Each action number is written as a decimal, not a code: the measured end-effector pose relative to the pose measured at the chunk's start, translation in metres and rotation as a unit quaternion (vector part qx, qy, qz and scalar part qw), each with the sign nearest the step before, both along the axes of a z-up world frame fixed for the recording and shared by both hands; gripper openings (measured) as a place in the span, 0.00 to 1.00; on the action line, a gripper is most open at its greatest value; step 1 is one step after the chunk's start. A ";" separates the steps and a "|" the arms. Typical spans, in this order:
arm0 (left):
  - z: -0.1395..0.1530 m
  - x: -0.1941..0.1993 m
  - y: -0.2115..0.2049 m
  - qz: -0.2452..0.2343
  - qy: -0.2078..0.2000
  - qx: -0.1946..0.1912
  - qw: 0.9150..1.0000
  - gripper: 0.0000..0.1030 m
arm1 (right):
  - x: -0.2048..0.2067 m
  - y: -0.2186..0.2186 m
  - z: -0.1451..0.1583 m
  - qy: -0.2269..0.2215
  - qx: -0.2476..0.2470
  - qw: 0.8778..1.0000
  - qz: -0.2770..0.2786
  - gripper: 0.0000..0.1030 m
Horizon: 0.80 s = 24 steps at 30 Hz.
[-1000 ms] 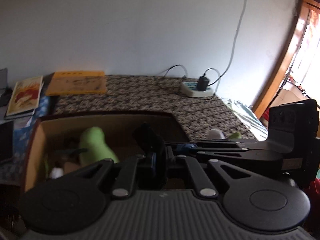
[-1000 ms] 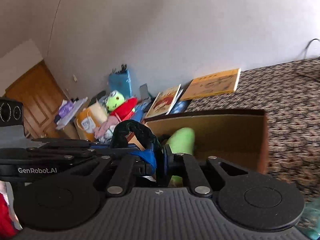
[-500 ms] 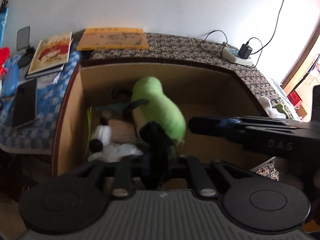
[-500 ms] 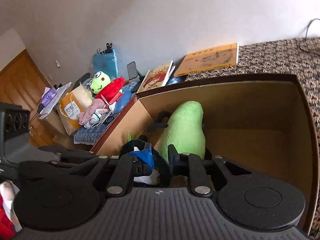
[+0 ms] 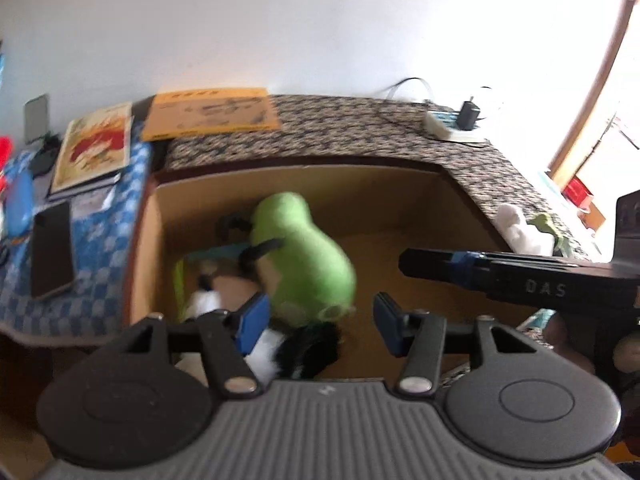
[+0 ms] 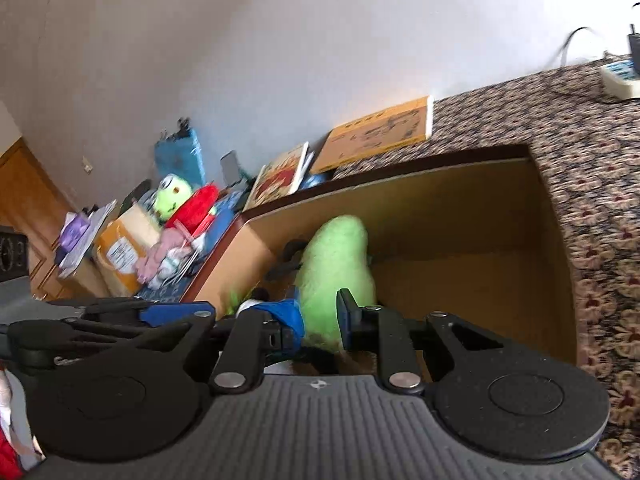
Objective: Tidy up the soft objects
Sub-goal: 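Move the left gripper back to the pile toward the teal mesh pouf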
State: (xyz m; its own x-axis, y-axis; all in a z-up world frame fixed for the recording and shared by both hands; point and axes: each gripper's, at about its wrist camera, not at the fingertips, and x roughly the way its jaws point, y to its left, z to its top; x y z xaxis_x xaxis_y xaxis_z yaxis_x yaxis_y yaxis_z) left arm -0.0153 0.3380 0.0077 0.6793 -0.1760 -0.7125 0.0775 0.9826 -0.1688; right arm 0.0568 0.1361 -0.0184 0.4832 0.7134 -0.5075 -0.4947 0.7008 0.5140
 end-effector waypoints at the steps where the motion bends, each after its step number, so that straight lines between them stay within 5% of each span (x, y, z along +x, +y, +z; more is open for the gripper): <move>1: 0.002 0.002 -0.005 -0.009 -0.003 0.000 1.000 0.54 | -0.001 -0.007 0.002 -0.001 0.001 1.000 -0.012 0.02; 13: 0.019 0.028 -0.118 -0.131 -0.021 -0.016 0.991 0.53 | 0.008 -0.127 0.008 0.015 0.004 0.994 -0.107 0.05; 24: -0.008 0.048 -0.250 -0.203 0.016 -0.007 0.979 0.53 | 0.026 -0.238 -0.017 0.091 -0.007 0.986 -0.142 0.08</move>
